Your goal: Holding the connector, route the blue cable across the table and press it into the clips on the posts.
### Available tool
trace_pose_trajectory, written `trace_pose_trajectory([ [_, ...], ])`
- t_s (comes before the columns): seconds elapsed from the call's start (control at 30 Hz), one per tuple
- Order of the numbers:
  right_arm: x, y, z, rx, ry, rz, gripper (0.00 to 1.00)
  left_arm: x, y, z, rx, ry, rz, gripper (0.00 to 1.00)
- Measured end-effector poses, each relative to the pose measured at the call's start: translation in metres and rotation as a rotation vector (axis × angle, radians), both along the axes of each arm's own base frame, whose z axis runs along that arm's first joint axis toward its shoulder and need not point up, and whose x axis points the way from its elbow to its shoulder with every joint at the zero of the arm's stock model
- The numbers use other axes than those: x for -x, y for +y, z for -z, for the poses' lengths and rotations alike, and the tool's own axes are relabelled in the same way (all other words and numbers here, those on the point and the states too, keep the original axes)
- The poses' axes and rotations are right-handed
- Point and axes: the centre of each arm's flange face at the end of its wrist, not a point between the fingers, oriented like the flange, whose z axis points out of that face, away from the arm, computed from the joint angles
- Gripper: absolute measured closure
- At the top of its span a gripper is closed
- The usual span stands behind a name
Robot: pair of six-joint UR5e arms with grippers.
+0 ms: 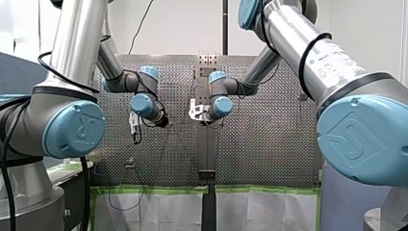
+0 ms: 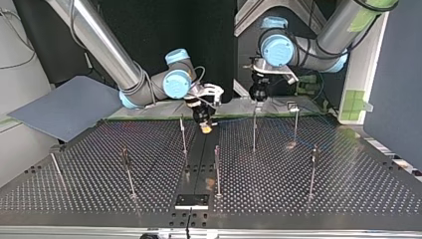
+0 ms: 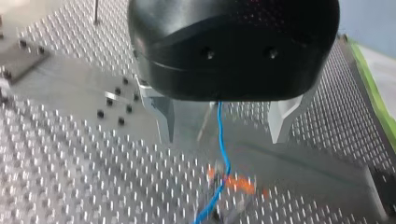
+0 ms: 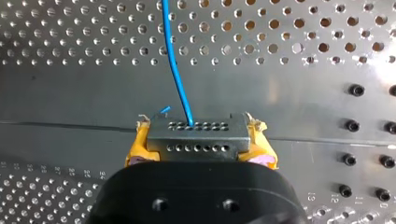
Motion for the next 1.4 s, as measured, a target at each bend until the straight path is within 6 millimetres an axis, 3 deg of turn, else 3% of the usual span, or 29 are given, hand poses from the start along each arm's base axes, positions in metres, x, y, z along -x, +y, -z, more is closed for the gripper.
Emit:
trace_pose_trajectory([
  [0.23, 0.003, -0.003, 0.000, -0.001, -0.003, 0.007, 1.00, 0.002, -0.017, -0.001, 0.061, -0.037, 0.038, 0.00],
  [0.53, 0.003, -0.005, 0.000, 0.001, -0.007, 0.011, 1.00, -0.017, -0.031, 0.014, 0.059, -0.041, 0.017, 0.00],
  [0.93, 0.004, -0.007, 0.000, 0.003, -0.009, 0.015, 1.00, -0.033, -0.049, 0.005, 0.080, -0.070, -0.010, 0.00],
  [1.4, 0.005, -0.008, 0.000, 0.002, -0.011, 0.011, 1.00, -0.072, -0.082, 0.021, 0.132, -0.076, -0.009, 0.00],
])
